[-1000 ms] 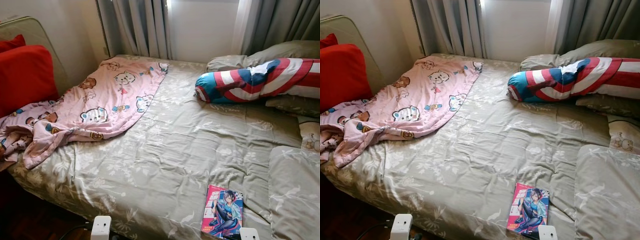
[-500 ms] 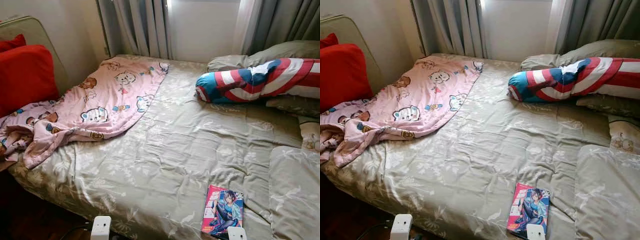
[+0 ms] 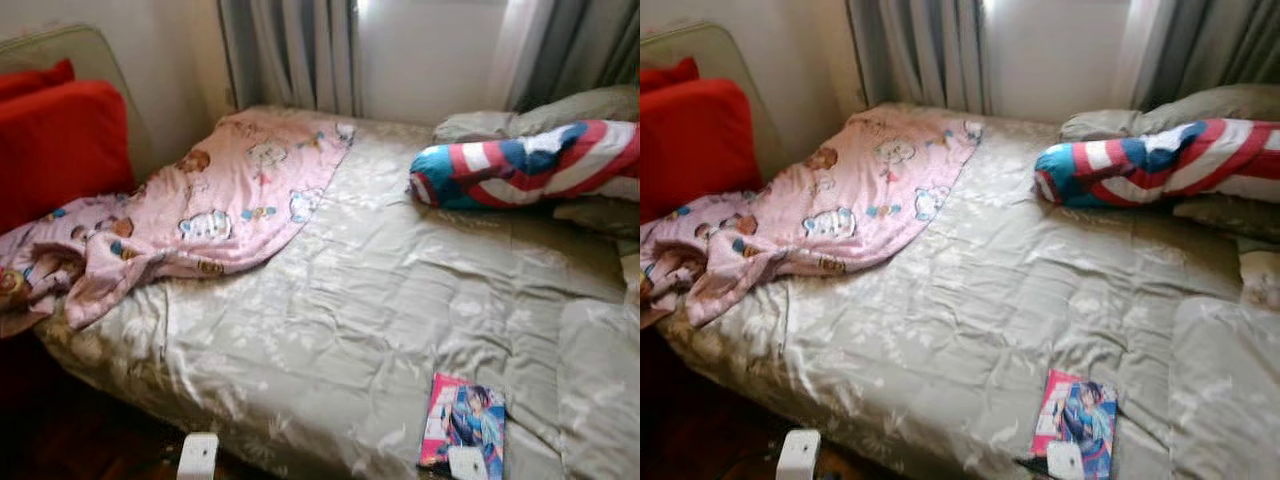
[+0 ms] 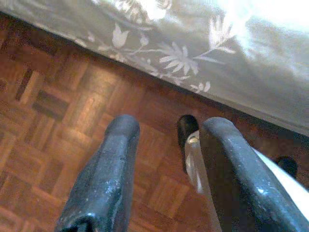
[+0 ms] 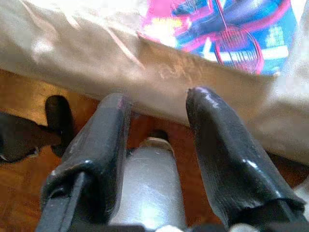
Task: Clean up the room
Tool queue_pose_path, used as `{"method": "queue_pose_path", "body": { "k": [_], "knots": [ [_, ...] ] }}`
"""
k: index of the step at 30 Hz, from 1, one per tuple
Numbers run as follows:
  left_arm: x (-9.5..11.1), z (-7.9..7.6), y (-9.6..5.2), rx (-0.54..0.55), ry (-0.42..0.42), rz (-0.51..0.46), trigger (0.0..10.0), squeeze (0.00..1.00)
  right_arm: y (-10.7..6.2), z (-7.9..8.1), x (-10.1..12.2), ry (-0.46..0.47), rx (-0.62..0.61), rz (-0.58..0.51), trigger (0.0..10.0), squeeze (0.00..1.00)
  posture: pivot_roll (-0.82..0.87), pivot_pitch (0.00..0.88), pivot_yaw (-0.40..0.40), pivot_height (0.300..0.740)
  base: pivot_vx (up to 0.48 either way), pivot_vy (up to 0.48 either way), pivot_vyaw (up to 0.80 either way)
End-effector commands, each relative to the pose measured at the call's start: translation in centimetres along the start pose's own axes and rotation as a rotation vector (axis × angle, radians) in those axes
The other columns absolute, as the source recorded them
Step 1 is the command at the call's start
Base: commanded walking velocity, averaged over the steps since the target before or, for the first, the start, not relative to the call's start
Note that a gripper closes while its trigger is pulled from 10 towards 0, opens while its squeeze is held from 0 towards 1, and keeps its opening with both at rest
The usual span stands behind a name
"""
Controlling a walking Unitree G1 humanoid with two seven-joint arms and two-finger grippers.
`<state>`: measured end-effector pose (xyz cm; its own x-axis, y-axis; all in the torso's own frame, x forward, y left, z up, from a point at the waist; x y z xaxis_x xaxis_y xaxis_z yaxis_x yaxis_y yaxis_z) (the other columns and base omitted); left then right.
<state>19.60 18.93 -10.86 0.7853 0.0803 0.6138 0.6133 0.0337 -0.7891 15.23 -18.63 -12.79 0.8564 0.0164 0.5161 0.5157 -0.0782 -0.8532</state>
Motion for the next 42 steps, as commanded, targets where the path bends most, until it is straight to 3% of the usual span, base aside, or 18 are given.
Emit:
{"method": "queue_pose_path", "body": {
  "k": [1, 42],
  "knots": [
    [-0.49, 0.99, -0.18, 0.024, 0.009, 0.019, 10.0, 0.0, 0.03, 0.21, 0.11, 0.008, 0.002, -0.002, 10.0, 0.0, -0.03, 0.015, 0.041, 0.74, 0.0, 0.48, 0.0],
    [-0.7, 1.14, -0.26, 0.02, 0.027, 0.024, 10.0, 0.0, -0.08, -0.26, -0.3, 0.032, -0.017, 0.003, 10.0, 0.0, -0.03, 0.004, 0.049, 0.74, 0.0, 0.48, 0.0]
  ]
}}
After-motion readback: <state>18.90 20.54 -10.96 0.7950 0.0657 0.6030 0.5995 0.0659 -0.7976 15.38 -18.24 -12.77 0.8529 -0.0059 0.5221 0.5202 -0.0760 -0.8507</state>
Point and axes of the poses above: a point about 5 cm out from each wrist's last joint towards the gripper, its own y axis pointing out of the wrist towards the gripper, its own x axis along the axis of the wrist's last joint, z = x × y, the point moved 3 cm from there along y, pointing out of the wrist towards the gripper, and after that the axes turned 4 degrees about -y, right-handed, at the moved point
